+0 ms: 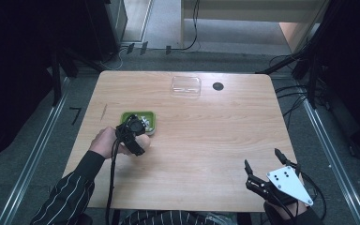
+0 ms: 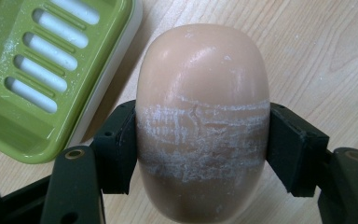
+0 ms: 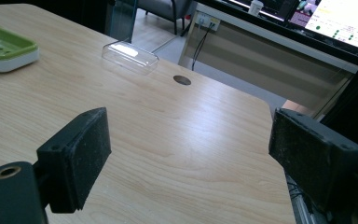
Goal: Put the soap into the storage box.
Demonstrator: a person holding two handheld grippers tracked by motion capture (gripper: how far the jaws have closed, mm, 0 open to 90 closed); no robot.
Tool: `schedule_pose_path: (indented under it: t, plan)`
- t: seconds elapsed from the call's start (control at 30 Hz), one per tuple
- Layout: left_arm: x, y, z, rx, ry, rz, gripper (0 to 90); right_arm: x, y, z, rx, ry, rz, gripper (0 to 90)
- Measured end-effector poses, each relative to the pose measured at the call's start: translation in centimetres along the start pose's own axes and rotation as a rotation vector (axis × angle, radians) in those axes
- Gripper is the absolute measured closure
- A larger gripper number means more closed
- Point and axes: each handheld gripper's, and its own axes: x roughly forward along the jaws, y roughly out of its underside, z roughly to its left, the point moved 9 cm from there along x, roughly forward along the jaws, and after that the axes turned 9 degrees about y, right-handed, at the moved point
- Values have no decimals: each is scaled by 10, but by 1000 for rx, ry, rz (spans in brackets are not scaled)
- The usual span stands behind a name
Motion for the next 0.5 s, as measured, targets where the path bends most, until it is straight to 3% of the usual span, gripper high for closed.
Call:
schedule_pose_path:
  t: [0.23,0.5]
  plan:
    - [-9,-4,6,-4,-4,-27,335,0,0,0,-3,1,-2,134]
    - [-9,-6,10,11,-9,-13,335,0,0,0,-3,-2,0,135]
